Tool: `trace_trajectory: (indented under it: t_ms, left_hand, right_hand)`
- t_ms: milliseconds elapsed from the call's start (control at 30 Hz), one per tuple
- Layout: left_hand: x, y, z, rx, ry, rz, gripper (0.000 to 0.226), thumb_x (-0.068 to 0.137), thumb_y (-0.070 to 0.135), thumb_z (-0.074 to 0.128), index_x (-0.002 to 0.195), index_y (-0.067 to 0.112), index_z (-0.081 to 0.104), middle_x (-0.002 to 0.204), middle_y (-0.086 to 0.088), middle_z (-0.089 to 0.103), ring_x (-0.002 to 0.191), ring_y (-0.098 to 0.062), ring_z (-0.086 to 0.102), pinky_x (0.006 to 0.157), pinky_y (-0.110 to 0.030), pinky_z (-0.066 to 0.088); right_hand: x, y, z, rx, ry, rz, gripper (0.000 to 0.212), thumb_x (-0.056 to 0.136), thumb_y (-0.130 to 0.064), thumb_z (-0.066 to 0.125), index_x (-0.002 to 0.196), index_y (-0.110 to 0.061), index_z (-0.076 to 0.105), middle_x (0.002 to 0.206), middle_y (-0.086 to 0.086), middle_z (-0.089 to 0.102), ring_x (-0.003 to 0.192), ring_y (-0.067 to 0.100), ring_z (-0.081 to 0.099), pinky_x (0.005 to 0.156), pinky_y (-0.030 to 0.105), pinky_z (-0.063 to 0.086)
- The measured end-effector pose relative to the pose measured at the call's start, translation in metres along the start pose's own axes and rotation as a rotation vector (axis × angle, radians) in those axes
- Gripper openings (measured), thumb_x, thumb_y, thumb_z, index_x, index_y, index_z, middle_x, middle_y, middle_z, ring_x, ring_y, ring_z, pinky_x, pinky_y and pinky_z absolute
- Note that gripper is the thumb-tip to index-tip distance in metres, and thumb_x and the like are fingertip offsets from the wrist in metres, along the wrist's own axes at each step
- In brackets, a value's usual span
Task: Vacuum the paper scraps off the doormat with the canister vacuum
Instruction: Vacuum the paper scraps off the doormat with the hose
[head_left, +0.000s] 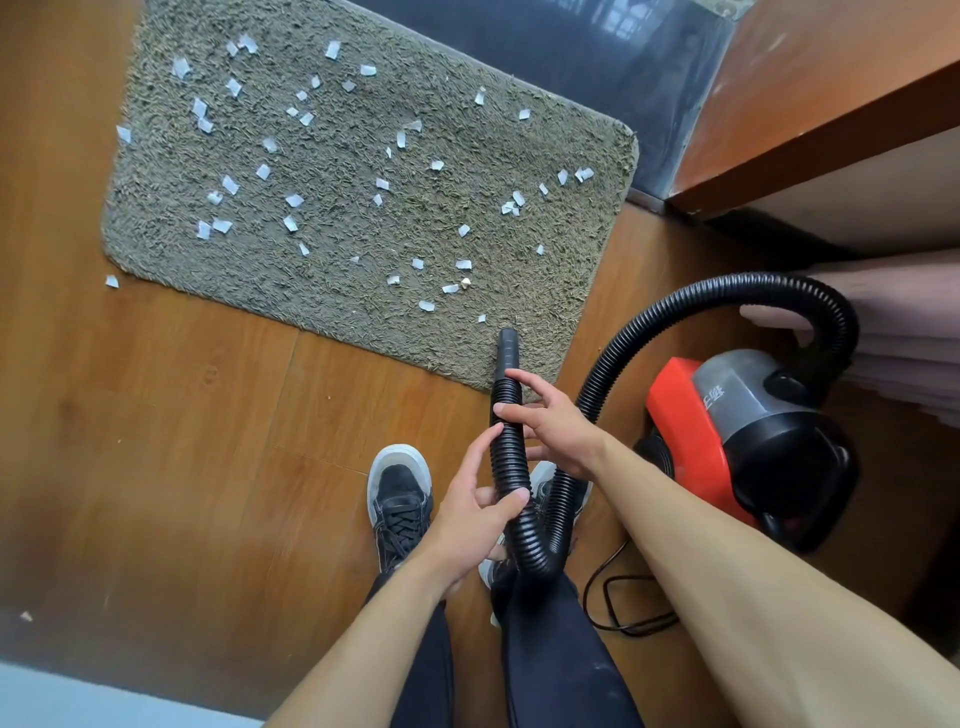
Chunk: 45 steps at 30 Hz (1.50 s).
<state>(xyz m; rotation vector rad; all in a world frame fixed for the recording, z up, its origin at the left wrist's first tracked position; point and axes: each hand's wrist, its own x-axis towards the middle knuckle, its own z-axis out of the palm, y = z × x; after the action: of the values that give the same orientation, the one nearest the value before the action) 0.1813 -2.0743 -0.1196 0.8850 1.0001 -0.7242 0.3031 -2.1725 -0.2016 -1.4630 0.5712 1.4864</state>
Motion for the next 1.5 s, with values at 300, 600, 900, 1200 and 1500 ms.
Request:
trace_trajectory:
  t_ms: [300, 600, 900, 1200, 1500]
  left_hand:
    - [0.0, 0.003, -0.012, -0.028, -0.021, 0.002, 0.07, 0.099, 0.012, 0.058, 0.143, 0.057, 0.027, 0.097, -0.002, 0.076, 0.092, -0.018, 0.073, 0.074, -0.043, 0.061]
    - [0.005, 0.007, -0.031, -0.037, 0.04, 0.004, 0.07, 0.099, 0.009, 0.057, 0.141, 0.058, 0.03, 0.092, -0.005, 0.075, 0.087, -0.019, 0.072, 0.079, -0.054, 0.06]
    - [0.007, 0.009, -0.038, -0.097, 0.068, 0.035, 0.069, 0.099, 0.009, 0.057, 0.139, 0.06, 0.03, 0.089, -0.003, 0.074, 0.085, -0.019, 0.069, 0.071, -0.046, 0.06]
    - [-0.003, 0.011, -0.044, -0.159, 0.112, 0.065, 0.067, 0.099, 0.01, 0.058, 0.121, 0.07, 0.035, 0.104, -0.005, 0.075, 0.098, -0.022, 0.071, 0.08, -0.054, 0.059]
    - [0.001, 0.017, -0.053, -0.226, 0.164, 0.067, 0.068, 0.098, 0.007, 0.058, 0.135, 0.059, 0.033, 0.097, -0.006, 0.075, 0.097, -0.027, 0.07, 0.082, -0.056, 0.058]
  right_hand:
    - [0.003, -0.008, 0.011, -0.033, 0.013, -0.005, 0.06, 0.087, -0.01, 0.072, 0.138, -0.034, 0.05, 0.117, 0.01, 0.066, 0.074, 0.016, 0.069, 0.062, 0.034, 0.057]
    - [0.011, -0.023, 0.038, -0.106, 0.043, -0.004, 0.063, 0.091, -0.013, 0.069, 0.145, -0.033, 0.044, 0.113, 0.003, 0.067, 0.076, 0.013, 0.068, 0.059, 0.031, 0.057]
    - [0.015, -0.034, 0.055, -0.155, 0.041, -0.029, 0.061, 0.093, -0.012, 0.065, 0.146, -0.033, 0.042, 0.122, 0.007, 0.064, 0.083, 0.014, 0.067, 0.059, 0.032, 0.057]
    - [0.023, -0.046, 0.073, -0.261, -0.032, 0.014, 0.058, 0.092, -0.01, 0.064, 0.143, -0.033, 0.046, 0.117, 0.007, 0.064, 0.082, 0.017, 0.066, 0.058, 0.034, 0.057]
    - [0.032, -0.062, 0.093, -0.382, -0.054, -0.02, 0.058, 0.094, -0.009, 0.061, 0.145, -0.032, 0.043, 0.1, 0.001, 0.063, 0.079, 0.015, 0.064, 0.056, 0.031, 0.056]
